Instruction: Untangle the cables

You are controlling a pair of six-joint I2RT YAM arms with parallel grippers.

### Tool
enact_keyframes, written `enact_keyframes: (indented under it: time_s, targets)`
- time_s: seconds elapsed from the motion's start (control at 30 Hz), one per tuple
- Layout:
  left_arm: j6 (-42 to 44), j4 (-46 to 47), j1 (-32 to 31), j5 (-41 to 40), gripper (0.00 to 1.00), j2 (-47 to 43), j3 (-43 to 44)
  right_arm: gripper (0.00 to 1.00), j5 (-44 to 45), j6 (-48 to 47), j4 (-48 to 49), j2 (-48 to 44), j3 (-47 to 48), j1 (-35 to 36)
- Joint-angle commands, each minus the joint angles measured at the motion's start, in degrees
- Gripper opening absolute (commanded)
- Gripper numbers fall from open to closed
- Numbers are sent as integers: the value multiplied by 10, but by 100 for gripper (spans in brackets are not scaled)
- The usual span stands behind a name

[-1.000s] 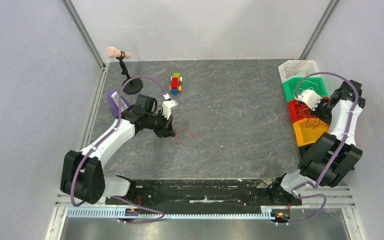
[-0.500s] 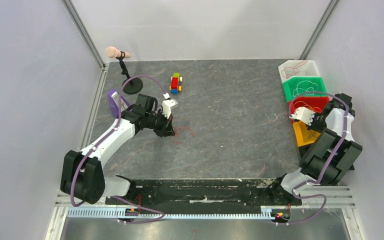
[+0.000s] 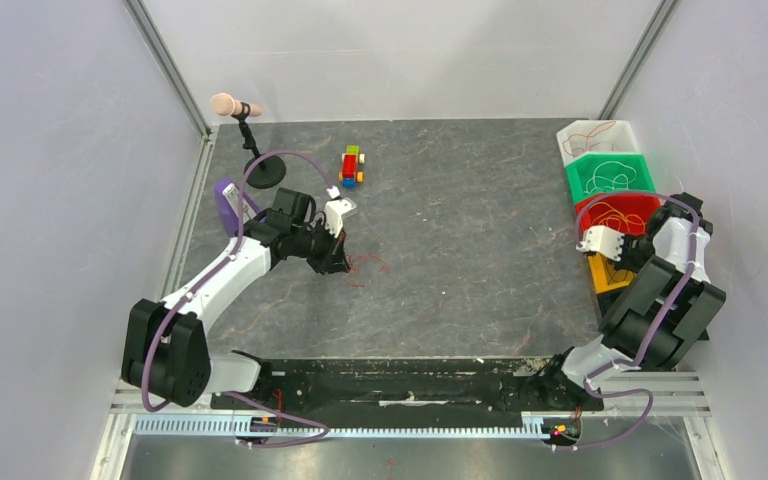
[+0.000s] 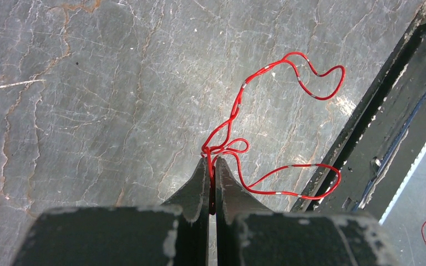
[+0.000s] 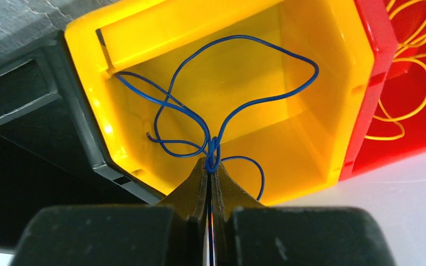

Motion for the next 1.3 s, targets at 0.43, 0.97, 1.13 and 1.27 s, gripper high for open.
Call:
enact_keyframes:
  time_s: [0.43,0.97,1.13,1.27]
  targets:
    - [-5,9,-3,1,2,6,30,75,-109,50,-67,6,109,2]
    - [-199,225,-75,70,2,12,18,98,-529,876,182,-128,-3,387]
    - [-210,242,-123,56,2,28,34,98,-482,1052,374,-128,-66,556]
    - [-211,254,-148,52,2,33,37,94,-465,1089,407,-86,-51,624]
